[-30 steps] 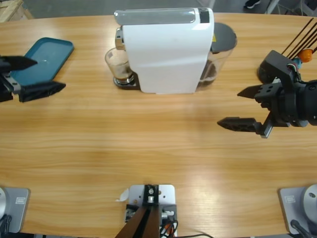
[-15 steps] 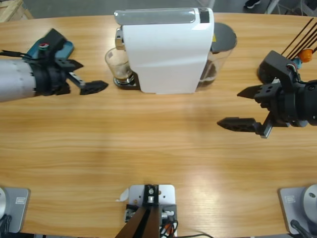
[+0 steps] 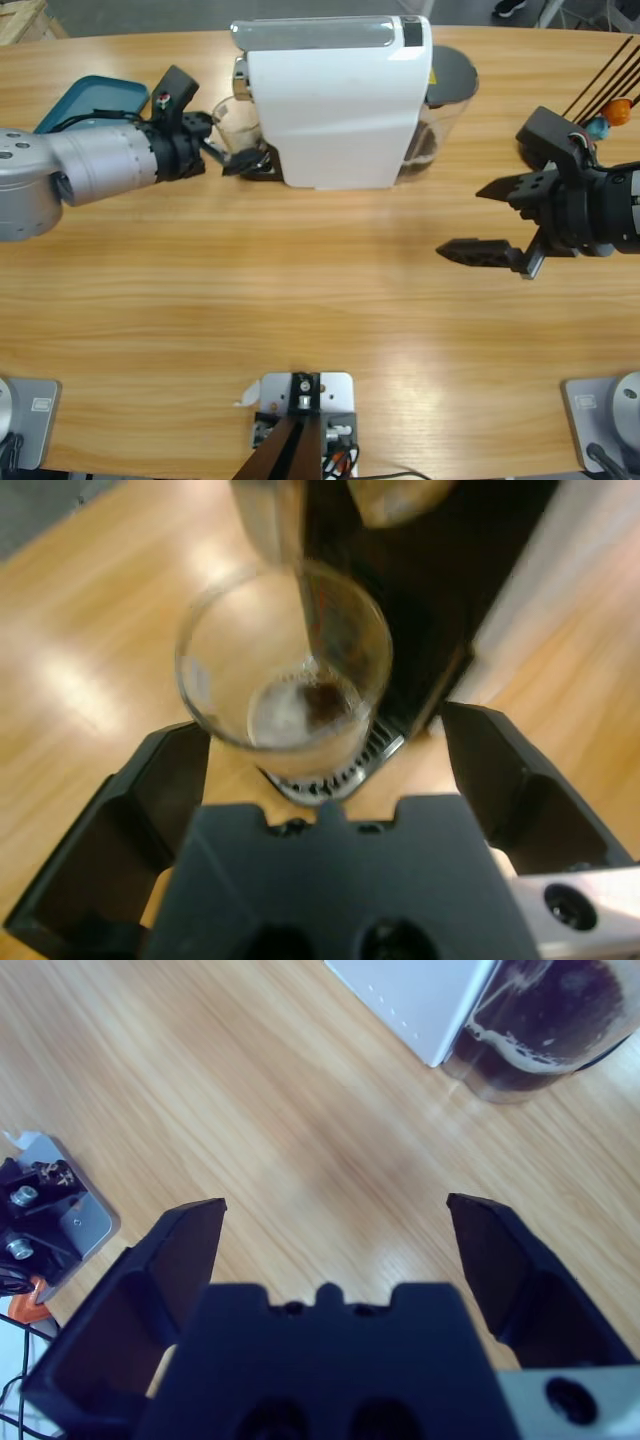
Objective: Pour coffee
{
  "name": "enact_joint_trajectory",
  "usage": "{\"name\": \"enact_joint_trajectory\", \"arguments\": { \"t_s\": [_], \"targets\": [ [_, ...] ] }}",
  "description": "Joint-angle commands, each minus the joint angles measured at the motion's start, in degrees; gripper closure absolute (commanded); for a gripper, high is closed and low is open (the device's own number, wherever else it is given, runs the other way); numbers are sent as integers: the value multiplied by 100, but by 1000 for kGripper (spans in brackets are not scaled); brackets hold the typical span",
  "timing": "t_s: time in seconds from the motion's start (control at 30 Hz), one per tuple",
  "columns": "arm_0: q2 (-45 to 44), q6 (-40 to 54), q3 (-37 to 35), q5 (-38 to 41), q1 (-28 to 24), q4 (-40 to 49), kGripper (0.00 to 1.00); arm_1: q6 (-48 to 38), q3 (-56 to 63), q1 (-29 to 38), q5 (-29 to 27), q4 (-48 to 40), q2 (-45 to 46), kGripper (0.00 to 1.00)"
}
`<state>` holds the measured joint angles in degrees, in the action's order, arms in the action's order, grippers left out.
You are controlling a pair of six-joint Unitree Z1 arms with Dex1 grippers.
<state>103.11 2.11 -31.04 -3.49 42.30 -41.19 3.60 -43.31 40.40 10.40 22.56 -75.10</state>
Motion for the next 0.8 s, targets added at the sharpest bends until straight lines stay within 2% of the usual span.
{"name": "enact_joint_trajectory", "arguments": {
  "t_s": [0.03, 0.27, 0.4, 0.5, 0.53, 0.57, 0.73, 0.77, 0.8],
  "targets": [
    [1079, 7, 372, -284, 31, -1543, 9, -78, 54, 47, -47, 29, -230, 0],
    [1231, -8, 608, -293, -38, -1988, 24, -77, 42, 47, -47, 29, -269, 0],
    [1238, -17, 870, -293, -124, -2250, 390, -78, 42, 47, -47, 29, -272, 0],
    [1257, -16, 945, -293, -152, -2271, 571, -78, 42, 47, -47, 29, -286, 0],
    [1257, -10, 952, -293, -152, -2271, 587, -78, 42, 47, -47, 29, -286, 0],
    [1255, -3, 958, -293, -159, -2271, 645, -78, 42, 47, -47, 29, -290, 0],
    [1273, 35, 947, -266, -161, -2311, 644, -78, 24, 47, -38, 61, -316, 0],
    [1280, 35, 942, -266, -161, -2315, 610, -78, 21, 47, -38, 62, -320, 0],
    [1278, 35, 951, -266, -161, -2315, 423, -78, 16, 47, -38, 64, -328, 0]
  ]
}}
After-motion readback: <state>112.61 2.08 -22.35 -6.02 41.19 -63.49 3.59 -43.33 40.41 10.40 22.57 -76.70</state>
